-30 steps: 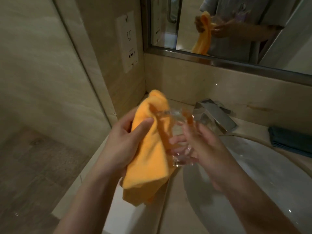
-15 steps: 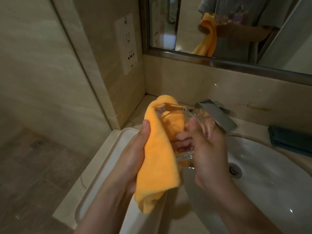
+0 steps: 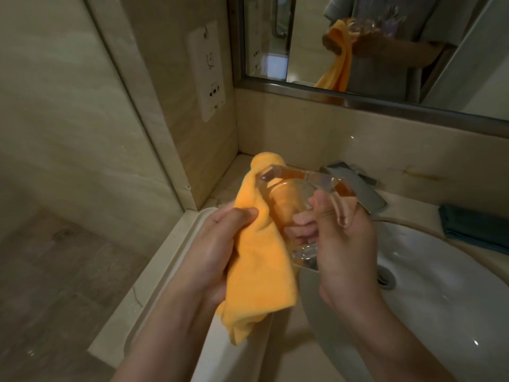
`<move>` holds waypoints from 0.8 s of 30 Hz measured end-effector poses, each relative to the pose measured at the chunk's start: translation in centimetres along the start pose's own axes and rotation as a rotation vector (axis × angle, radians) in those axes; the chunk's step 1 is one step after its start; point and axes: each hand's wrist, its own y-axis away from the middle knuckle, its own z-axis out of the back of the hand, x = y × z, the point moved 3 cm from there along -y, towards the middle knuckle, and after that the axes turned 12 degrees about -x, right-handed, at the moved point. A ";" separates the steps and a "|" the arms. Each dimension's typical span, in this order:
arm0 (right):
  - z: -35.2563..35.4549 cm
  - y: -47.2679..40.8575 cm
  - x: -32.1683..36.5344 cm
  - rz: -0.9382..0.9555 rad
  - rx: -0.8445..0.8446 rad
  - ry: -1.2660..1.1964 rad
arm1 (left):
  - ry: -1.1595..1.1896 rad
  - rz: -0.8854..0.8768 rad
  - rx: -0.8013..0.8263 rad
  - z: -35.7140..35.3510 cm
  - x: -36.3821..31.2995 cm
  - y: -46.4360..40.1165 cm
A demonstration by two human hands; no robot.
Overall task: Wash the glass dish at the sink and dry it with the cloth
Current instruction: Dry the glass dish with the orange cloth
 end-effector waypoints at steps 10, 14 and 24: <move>-0.6 0.3 0.6 -0.019 -0.148 -0.080 | 0.397 0.175 -0.058 -2.2 2.3 1.0; -0.9 0.7 0.0 -0.066 -0.185 -0.169 | 0.375 0.180 -0.040 -2.0 3.3 1.1; 1.2 -0.4 0.6 -0.220 0.378 0.144 | -0.098 -0.214 -0.082 0.6 -2.3 -0.1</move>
